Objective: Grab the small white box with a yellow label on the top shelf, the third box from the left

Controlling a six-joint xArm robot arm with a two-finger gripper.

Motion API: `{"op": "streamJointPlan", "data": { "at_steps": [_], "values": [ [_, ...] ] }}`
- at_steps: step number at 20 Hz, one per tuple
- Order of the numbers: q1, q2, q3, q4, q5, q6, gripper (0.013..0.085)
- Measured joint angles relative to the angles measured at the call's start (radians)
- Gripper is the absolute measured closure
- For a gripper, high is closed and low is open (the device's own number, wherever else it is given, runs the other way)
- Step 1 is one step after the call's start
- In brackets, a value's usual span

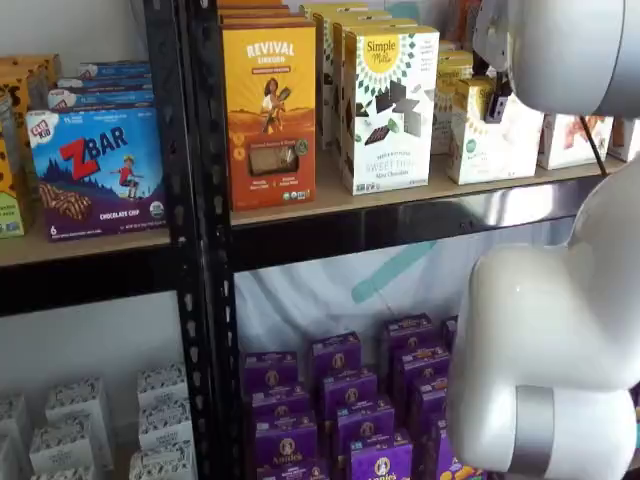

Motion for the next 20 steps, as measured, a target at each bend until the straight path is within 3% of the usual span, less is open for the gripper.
{"op": "streamJointPlan", "data": {
  "at_steps": [5, 7, 20],
  "values": [
    [-0.007, -0.003, 0.002, 0.008, -0.002, -0.006, 0.0490],
    [-0.010, -0.003, 0.001, 0.010, -0.001, -0.009, 0.0570],
    [-0.037, -0.028, 0.007, 0.028, 0.026, -0.028, 0.0570]
  ]
}}
